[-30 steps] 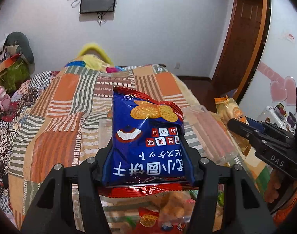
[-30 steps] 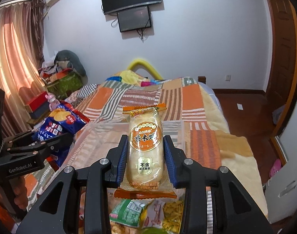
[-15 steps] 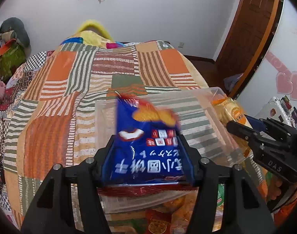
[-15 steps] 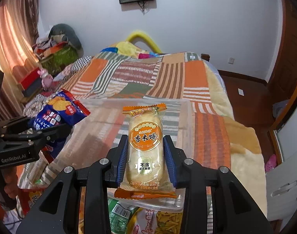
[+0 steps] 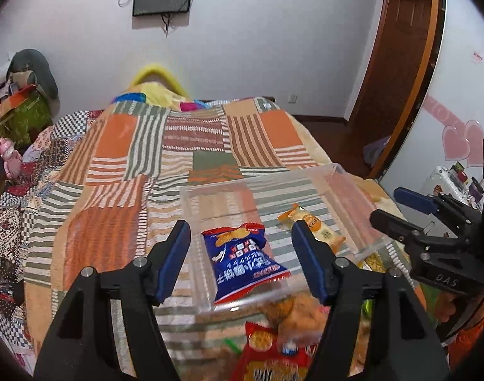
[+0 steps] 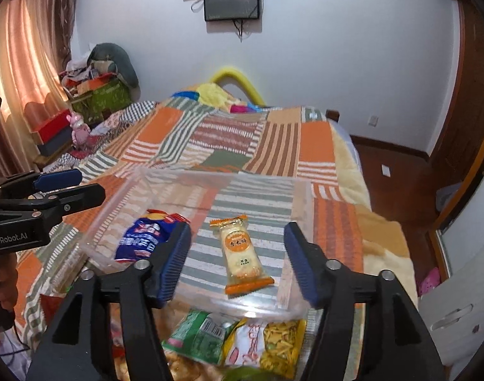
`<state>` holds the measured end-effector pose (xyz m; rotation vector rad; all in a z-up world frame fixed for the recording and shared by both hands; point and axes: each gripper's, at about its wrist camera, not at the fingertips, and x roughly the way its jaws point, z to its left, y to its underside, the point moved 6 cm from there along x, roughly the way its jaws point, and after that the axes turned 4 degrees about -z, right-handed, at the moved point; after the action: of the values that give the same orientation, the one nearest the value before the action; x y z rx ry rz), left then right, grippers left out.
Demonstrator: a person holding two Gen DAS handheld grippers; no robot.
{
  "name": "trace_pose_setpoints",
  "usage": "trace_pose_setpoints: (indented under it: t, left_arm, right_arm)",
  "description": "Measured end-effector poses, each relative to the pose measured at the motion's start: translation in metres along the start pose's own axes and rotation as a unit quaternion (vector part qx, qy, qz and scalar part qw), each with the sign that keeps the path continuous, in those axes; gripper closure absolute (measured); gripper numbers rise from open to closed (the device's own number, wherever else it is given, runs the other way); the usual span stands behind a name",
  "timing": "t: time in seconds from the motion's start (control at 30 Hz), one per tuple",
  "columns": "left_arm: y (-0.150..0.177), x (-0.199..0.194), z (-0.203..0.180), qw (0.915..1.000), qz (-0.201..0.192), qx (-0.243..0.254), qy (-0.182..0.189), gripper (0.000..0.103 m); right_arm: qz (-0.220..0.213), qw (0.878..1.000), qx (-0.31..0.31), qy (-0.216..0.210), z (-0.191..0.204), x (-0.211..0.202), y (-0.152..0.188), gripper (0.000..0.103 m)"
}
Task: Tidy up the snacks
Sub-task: 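Carry both snacks into the clear plastic box and open both tools, then grasp the yellow-striped biscuit stick pack with the left tool while the right tool grasps the sliced bread loaf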
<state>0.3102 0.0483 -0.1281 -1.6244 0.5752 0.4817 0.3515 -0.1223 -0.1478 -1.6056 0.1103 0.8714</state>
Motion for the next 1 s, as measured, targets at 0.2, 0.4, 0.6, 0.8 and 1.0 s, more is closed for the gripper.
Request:
trace_pose_setpoints:
  t: [0.2, 0.4, 0.6, 0.8, 1.0]
  left_arm:
    - [0.017, -0.042, 0.015, 0.9999, -0.014, -0.004, -0.006, 0.032]
    - [0.049, -0.066, 0.039, 0.9996, -0.003, -0.002, -0.029, 0.031]
    - [0.094, -0.070, 0.057, 0.9991, 0.029, -0.013, -0.027, 0.030]
    - [0.134, -0.058, 0.083, 0.9957, 0.067, -0.038, -0.052, 0.030]
    - [0.163, -0.047, 0.103, 0.9929, 0.085, -0.059, -0.059, 0.030]
  right_arm:
    - [-0.028, 1.000, 0.009, 0.003, 0.005, -0.030, 0.003, 0.024]
    - [-0.041, 0.999, 0.015, 0.024, 0.009, -0.051, 0.022, 0.010]
    - [-0.022, 0.998, 0.037, 0.043, 0.010, -0.055, 0.053, 0.001]
    - [0.010, 0.997, 0.057, 0.052, 0.009, -0.058, 0.087, 0.001]
    - [0.047, 0.994, 0.086, 0.056, 0.013, -0.049, 0.118, 0.000]
